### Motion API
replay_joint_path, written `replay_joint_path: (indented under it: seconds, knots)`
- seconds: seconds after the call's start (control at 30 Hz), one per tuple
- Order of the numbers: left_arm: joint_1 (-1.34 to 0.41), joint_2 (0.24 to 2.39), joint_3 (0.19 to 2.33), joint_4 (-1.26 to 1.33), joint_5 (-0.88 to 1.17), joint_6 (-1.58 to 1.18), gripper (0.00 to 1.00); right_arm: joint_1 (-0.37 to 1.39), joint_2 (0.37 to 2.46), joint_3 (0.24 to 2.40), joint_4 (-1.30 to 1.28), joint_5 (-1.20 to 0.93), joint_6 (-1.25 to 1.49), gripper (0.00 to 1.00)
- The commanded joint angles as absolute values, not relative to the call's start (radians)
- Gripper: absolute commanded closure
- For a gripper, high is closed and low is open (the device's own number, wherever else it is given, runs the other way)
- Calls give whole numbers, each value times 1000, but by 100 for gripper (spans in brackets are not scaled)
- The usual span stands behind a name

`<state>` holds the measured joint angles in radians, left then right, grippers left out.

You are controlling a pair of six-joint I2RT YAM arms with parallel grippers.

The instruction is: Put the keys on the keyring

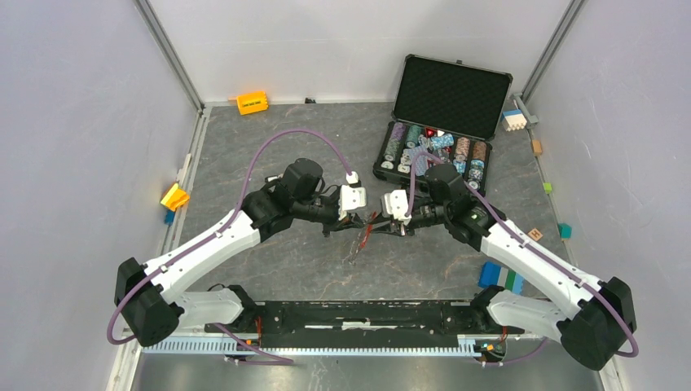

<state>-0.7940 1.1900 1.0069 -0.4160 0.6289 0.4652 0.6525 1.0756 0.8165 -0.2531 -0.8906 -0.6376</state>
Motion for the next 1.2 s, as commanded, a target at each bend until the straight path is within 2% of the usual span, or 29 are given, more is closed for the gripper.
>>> replay_joint_path:
  seconds: [0.0,1.17]
  knots:
    - [-799,1167,1009,-363,634,444,98,655,1086,831,-249,-921,-655,72]
    - [-804,1179,963,-285,681,439,98,655,1153,838,-174,-936,-550,77]
